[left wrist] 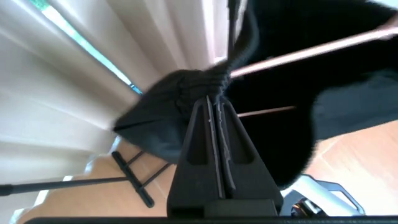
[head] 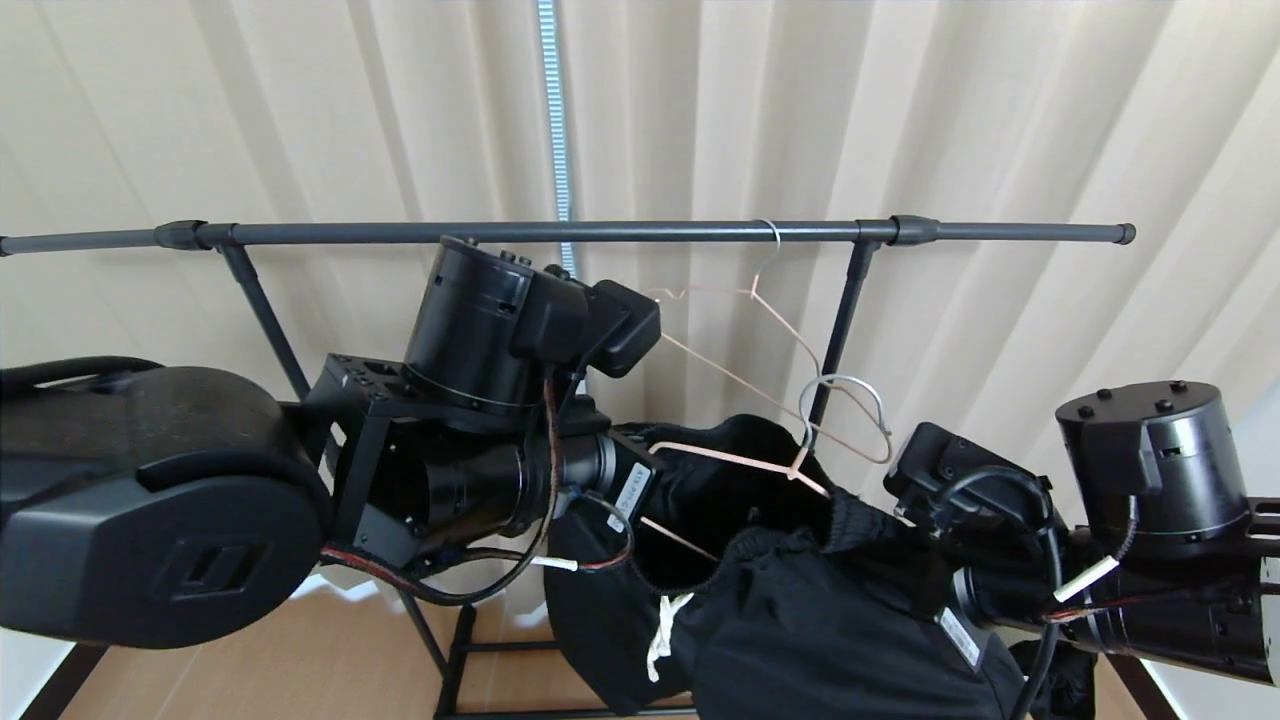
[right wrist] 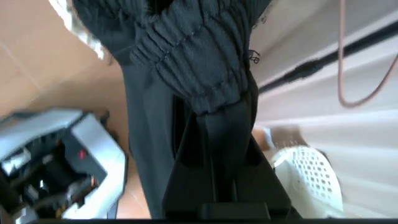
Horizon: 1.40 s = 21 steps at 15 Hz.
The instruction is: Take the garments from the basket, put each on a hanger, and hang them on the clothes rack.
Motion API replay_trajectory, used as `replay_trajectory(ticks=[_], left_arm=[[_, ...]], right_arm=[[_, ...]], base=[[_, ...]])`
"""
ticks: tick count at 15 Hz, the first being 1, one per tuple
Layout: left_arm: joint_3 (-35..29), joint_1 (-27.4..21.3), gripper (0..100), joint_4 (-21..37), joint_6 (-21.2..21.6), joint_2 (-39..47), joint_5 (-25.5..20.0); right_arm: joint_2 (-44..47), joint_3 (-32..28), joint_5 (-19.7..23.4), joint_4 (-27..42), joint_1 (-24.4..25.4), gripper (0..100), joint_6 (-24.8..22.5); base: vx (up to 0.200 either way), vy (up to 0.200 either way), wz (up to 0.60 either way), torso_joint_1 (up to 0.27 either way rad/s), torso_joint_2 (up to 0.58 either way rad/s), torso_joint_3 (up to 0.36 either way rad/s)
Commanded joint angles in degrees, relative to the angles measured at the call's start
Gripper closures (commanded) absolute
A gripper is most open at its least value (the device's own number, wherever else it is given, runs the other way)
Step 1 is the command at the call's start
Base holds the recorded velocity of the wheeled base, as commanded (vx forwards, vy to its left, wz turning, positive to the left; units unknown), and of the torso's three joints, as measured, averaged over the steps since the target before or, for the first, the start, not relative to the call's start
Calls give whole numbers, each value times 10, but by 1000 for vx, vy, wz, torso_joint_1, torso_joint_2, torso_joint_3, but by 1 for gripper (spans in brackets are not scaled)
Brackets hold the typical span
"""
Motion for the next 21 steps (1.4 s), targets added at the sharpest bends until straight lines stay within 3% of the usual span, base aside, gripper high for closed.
replay_trajectory(ticks=[1, 3, 8, 11, 18, 21], left_arm=[[-32, -22, 100, 22, -8, -8, 0], [-49, -35, 100, 49, -15, -14, 0], [-49, -36, 100, 52, -16, -16, 0], [-43, -33, 100, 52, -16, -19, -1], [19, -32, 100, 48, -15, -30, -3], [23, -33, 100, 33, -17, -13, -4]], right_arm=[[9, 4, 0, -7, 18, 100, 4], [19, 3, -2, -9, 25, 100, 18], [64, 4, -3, -72, 30, 100, 56], [57, -2, 1, -76, 25, 100, 71], [52, -3, 5, -126, 15, 100, 112], [29, 3, 41, -126, 16, 100, 121]], base=[[0, 0, 0, 0, 0, 0], [0, 0, 0, 0, 0, 0], [0, 0, 0, 0, 0, 0], [0, 0, 0, 0, 0, 0], [0, 0, 0, 0, 0, 0], [0, 0, 0, 0, 0, 0]])
